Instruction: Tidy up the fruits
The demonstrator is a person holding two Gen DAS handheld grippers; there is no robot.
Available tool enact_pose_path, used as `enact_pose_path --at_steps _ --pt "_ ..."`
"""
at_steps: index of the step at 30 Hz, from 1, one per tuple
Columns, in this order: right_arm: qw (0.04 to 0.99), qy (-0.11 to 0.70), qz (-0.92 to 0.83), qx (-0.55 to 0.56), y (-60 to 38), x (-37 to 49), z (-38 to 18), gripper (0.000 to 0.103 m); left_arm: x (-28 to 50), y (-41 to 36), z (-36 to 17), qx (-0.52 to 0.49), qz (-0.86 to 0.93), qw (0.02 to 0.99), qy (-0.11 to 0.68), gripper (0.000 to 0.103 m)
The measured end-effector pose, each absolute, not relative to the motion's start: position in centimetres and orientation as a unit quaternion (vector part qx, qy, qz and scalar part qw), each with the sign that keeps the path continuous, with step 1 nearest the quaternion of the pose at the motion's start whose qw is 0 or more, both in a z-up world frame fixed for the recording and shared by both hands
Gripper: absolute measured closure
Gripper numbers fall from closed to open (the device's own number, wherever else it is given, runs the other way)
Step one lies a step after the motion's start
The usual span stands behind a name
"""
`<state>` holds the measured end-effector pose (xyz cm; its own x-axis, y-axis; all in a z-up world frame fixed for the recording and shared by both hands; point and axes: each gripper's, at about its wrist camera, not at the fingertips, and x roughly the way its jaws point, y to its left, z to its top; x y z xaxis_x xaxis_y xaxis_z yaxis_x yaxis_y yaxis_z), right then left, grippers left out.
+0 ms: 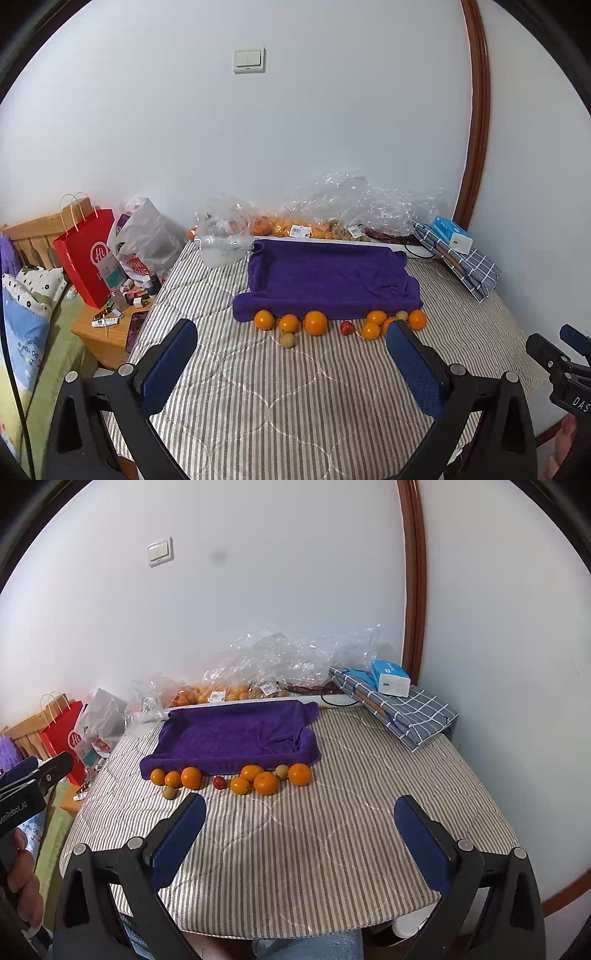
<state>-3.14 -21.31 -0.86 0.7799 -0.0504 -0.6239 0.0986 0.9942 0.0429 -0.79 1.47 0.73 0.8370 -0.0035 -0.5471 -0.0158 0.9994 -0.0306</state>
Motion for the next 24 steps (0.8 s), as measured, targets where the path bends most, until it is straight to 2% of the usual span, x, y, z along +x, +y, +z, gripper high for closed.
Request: enact_pose_path --at_steps 24 --pt "0.944 0.325 -0.039 0.039 -20.89 -2.89 -1.01 0.002 -0.3 2.15 0.6 -0.026 0.005 0.956 0.292 0.0"
